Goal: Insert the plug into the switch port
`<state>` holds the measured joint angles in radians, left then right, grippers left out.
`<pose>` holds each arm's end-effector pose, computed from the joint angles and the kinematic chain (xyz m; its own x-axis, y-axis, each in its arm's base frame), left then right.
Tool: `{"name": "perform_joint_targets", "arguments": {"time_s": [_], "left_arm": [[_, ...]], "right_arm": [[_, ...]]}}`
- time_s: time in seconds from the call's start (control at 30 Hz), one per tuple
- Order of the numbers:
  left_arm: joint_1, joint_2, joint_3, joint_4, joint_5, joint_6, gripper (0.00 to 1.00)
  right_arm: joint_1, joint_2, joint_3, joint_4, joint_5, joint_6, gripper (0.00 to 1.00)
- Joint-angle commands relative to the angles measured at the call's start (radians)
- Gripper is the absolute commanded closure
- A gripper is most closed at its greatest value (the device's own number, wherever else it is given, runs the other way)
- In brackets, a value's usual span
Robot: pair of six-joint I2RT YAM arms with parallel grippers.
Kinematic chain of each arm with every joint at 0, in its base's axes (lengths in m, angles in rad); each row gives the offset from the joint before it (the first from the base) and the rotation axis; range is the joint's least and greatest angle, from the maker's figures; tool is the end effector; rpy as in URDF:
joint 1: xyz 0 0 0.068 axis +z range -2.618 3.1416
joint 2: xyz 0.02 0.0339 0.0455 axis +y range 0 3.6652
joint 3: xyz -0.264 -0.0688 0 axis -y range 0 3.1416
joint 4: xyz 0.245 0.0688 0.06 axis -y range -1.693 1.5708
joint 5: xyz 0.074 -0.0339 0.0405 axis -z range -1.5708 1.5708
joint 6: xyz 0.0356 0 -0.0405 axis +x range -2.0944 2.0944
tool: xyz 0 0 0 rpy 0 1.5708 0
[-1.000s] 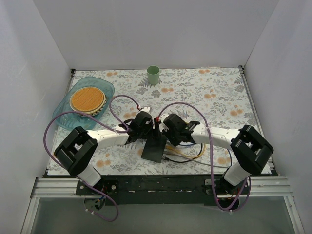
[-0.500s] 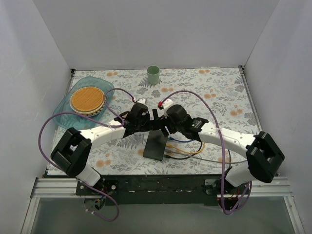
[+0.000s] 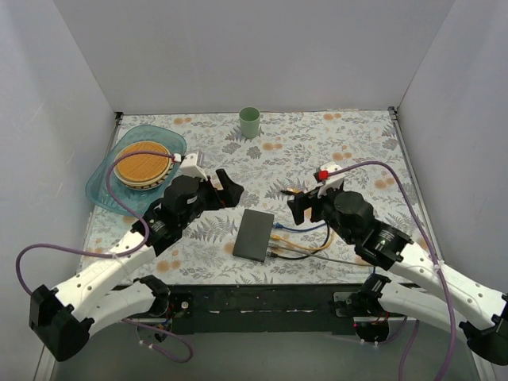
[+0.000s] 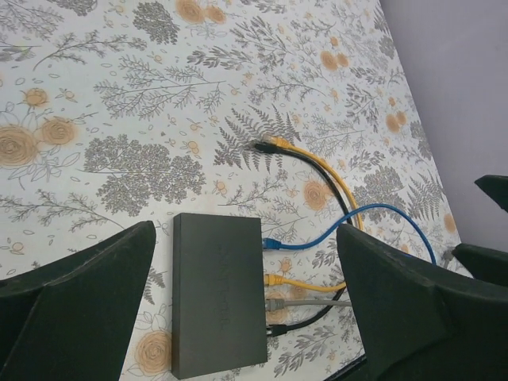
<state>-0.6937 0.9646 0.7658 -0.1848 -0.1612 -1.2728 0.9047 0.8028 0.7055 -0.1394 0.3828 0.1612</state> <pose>0.1750 -0.1381 0.3000 -0.5784 -0.7462 -0.3297 -0.1234 0.4795 -0.8688 0.1281 0.1414 0.3142 -0.2241 -0.0442 -0.9736 -0.4752 0.8771 0.0696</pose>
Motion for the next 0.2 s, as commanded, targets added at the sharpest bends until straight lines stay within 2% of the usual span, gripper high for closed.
{"name": "perform_joint_targets", "arguments": {"time_s": [0.0, 0.17], "left_arm": [[-0.001, -0.096, -0.062, -0.036, -0.098, 0.010, 0.02], [-0.001, -0.145, -0.112, -0.004, -0.148, 0.027, 0.02]], "right_arm": [[0.000, -0.072, -0.012, -0.035, 0.132, 0.021, 0.01], [0.002, -0.145, -0.128, 0.020, 0.269, 0.029, 0.01]]}}
